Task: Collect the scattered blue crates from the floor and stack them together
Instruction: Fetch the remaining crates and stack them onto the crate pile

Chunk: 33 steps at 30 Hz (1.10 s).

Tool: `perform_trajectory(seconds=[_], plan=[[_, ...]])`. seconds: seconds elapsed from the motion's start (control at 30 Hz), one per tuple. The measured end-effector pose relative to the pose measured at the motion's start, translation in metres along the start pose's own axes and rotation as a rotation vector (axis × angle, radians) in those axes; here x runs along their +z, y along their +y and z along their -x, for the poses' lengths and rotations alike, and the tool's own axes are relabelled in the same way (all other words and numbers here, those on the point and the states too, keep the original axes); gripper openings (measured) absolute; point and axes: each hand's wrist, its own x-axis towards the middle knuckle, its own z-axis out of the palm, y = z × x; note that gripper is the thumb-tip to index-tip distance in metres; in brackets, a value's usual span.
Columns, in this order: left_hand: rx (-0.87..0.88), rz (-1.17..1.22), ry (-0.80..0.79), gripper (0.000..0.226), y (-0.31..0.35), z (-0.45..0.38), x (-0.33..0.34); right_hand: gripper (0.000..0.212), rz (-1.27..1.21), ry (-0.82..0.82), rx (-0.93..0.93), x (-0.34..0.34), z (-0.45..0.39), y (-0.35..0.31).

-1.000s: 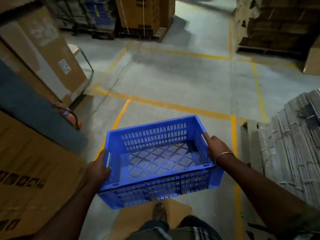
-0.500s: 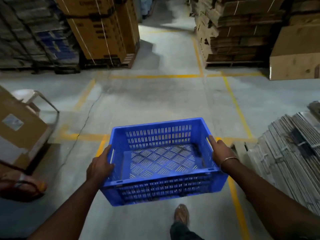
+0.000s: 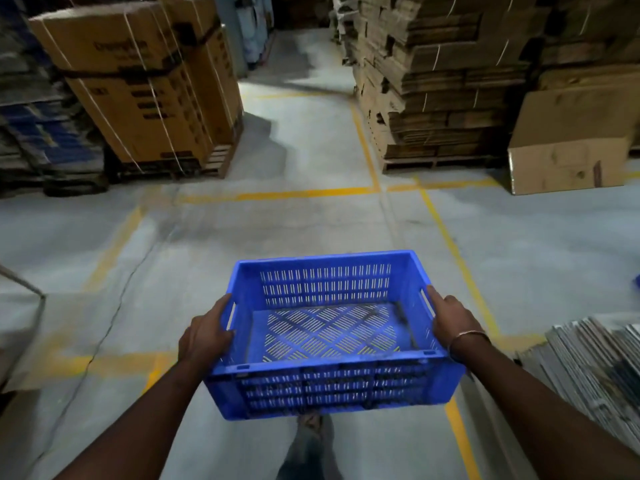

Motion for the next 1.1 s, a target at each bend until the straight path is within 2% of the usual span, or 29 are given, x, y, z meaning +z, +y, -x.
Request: perform_trajectory(seconds=[0.23,0.47,0.73,0.87,1.0,1.1], plan=[[0.074,-0.029,-0.038,0.081,0.071,-0.195,-0.015,0.074,-0.020,0.013,0.114,-0.019,-0.150,-0.020],[0.243,-0.055,-0.024,0.080,0.188,-0.354,-0.024,0.073,-0.080,0.094,0.263,-0.054,-0.262,-0.003],[0.344,-0.060,-0.089,0.080,0.355,-0.515,0.029,0.074,-0.151,0.149,0.407,-0.087,-0.421,0.078],[0.435,-0.032,-0.104,0.076,0.448,-0.579,0.047,0.075,-0.166,0.120,0.473,-0.118,-0.489,0.124],[0.505,-0.029,-0.085,0.074,0.542,-0.643,0.071,0.077,-0.197,0.175,0.544,-0.152,-0.555,0.172],[0.572,-0.045,-0.128,0.075,0.611,-0.692,0.090,0.075,-0.212,0.219,0.599,-0.169,-0.598,0.208]])
